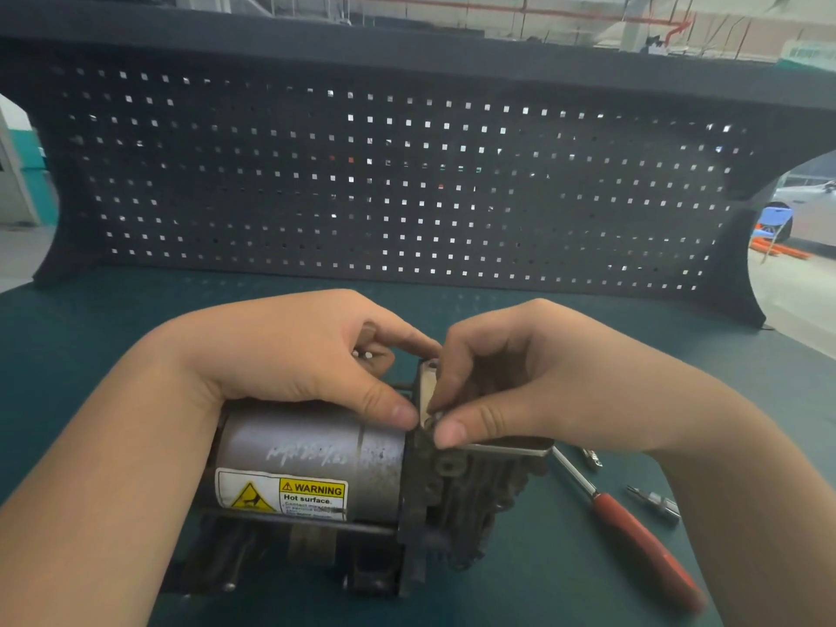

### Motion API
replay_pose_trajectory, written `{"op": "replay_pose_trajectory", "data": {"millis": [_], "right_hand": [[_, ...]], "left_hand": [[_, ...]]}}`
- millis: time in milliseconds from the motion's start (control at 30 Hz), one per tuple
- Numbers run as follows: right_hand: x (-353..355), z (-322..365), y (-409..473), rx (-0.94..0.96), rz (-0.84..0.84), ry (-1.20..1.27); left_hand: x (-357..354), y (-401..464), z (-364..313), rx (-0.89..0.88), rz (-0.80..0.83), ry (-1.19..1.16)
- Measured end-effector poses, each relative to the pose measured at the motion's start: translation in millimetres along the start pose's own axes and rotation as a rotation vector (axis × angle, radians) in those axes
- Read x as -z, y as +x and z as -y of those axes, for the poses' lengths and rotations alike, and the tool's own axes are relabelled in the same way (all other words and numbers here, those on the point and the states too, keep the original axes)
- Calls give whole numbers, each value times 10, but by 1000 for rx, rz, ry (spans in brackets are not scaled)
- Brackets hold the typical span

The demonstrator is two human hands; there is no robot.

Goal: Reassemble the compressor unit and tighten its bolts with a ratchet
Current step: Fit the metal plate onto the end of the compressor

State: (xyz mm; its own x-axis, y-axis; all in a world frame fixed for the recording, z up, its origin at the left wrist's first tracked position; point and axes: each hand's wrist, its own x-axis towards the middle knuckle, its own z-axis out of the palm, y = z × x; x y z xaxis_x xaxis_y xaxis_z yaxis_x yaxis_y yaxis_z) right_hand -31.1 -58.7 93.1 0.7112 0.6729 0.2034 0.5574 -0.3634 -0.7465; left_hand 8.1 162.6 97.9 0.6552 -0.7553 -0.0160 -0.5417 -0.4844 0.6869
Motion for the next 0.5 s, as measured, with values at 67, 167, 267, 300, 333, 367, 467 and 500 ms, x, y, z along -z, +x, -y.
{"op": "replay_pose_trajectory", "data": {"millis": [67,167,267,300,333,367,467,500], "right_hand": [[-8,-1,-1,-18,-5,-46],[25,27,-27,14,41,-50],[65,3,-33,53,45,-86],[64,-13,-26,59,36,-88],[59,-26,-17,57,23,-74],[54,-39,-6,50,12,-58],[49,-53,7,33,24,-47],[51,-43,3,40,36,-40]], "left_hand": [[-8,3,0,-11,-2,4],[-17,34,16,-28,11,-24],[-11,31,39,-20,4,-23],[-4,29,42,-24,-2,-14],[-1,27,45,-24,-5,-10],[1,22,45,-20,-5,-9],[-9,16,24,-14,-10,1],[-14,23,17,-20,-11,8]]}}
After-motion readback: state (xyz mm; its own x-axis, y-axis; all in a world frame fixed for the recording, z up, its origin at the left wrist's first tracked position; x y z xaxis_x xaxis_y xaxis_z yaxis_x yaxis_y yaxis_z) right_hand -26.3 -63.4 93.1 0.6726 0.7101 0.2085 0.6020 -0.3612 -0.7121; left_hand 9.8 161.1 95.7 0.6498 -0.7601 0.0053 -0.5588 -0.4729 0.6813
